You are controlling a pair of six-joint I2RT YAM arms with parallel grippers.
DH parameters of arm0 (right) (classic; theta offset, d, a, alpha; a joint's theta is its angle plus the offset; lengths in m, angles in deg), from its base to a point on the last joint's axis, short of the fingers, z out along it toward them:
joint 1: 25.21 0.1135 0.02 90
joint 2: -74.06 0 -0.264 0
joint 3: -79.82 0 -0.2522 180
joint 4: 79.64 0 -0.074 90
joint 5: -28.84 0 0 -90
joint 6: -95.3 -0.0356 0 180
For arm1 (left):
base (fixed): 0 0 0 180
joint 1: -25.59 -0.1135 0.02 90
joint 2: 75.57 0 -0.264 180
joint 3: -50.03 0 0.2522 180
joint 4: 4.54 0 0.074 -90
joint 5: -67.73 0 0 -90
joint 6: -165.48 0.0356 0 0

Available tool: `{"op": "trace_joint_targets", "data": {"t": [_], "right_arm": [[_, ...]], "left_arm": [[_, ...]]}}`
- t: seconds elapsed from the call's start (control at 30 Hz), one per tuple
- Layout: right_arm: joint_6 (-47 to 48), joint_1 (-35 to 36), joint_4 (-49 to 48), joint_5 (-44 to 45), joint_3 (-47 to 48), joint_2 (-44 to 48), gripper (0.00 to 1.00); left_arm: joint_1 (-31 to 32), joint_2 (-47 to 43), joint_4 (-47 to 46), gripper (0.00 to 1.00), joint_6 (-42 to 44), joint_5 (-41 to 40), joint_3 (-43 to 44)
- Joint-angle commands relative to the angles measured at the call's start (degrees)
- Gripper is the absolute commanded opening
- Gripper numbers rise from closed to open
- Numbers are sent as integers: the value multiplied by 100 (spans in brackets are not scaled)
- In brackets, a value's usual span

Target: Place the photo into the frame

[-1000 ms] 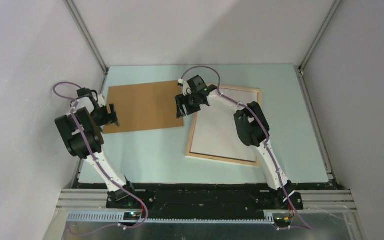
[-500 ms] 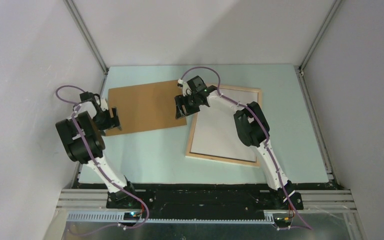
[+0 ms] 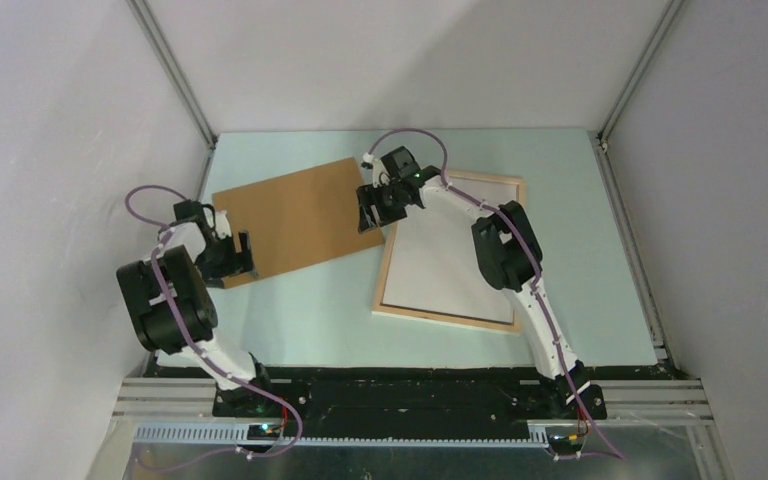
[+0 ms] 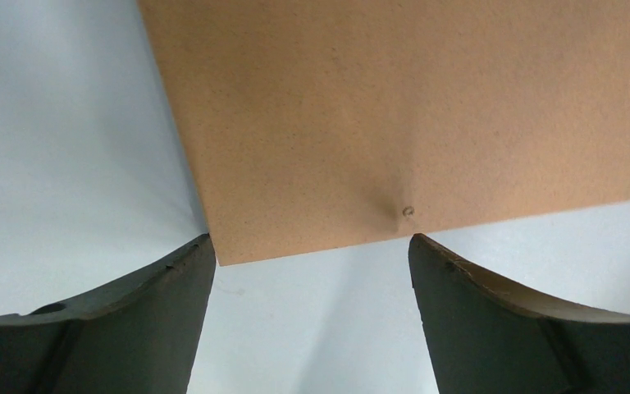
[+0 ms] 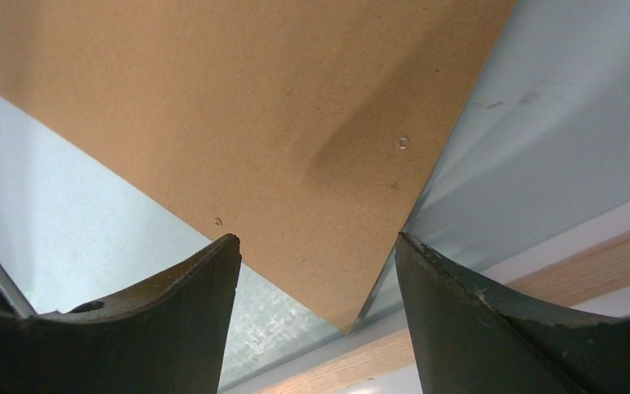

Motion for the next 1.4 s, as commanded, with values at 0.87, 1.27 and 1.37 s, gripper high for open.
{"op": "trace_joint_targets", "data": {"t": [0.87,1.27,1.37], "right_arm": [[1163,-461,940,37,1895,-458,81],[1071,-386,497,46,806,753,93],[1064,-313,294,57,383,1098,93]], "left_arm": [[3787,-1066,317,91,1028,1615,-475],[3941,-1891,442,100,997,913,-234],[3730,-2031,432,100,884,661,-7]]}}
